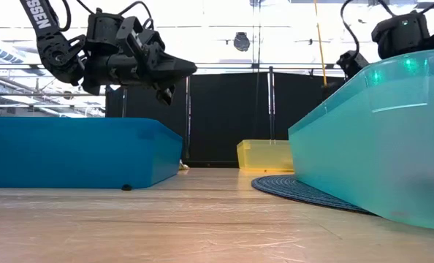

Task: Pick and place Granola Bars by type
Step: Put the yellow granola bar into the yellow bin

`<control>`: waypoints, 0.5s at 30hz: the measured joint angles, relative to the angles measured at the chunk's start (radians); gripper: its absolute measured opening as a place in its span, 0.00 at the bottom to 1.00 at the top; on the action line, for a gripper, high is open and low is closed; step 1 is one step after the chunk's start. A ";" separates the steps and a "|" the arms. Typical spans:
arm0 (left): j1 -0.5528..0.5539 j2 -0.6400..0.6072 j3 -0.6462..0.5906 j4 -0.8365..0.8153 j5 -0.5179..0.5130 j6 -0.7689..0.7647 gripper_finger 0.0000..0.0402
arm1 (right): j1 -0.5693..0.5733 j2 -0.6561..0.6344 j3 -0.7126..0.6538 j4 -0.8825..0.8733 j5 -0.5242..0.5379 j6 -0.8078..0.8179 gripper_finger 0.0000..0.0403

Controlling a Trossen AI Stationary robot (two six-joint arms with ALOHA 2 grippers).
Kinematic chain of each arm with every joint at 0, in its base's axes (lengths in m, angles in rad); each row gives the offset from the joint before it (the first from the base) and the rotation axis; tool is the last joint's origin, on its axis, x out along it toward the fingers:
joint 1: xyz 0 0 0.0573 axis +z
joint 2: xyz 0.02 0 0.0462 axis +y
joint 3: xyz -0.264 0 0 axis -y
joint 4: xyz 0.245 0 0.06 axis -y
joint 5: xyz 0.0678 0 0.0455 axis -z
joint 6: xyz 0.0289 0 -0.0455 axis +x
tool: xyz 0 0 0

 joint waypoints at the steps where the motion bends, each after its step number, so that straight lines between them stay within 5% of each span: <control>1: 0.000 0.000 0.000 -0.003 0.000 0.000 0.05 | 0.000 0.000 0.000 0.015 -0.076 0.005 0.30; 8: -0.017 0.000 0.000 -0.022 0.001 -0.007 0.05 | 0.001 0.000 0.000 0.117 -0.584 0.087 0.29; 15: -0.043 0.000 0.000 -0.037 -0.098 0.000 0.05 | 0.001 0.000 0.000 0.092 -0.741 0.182 0.28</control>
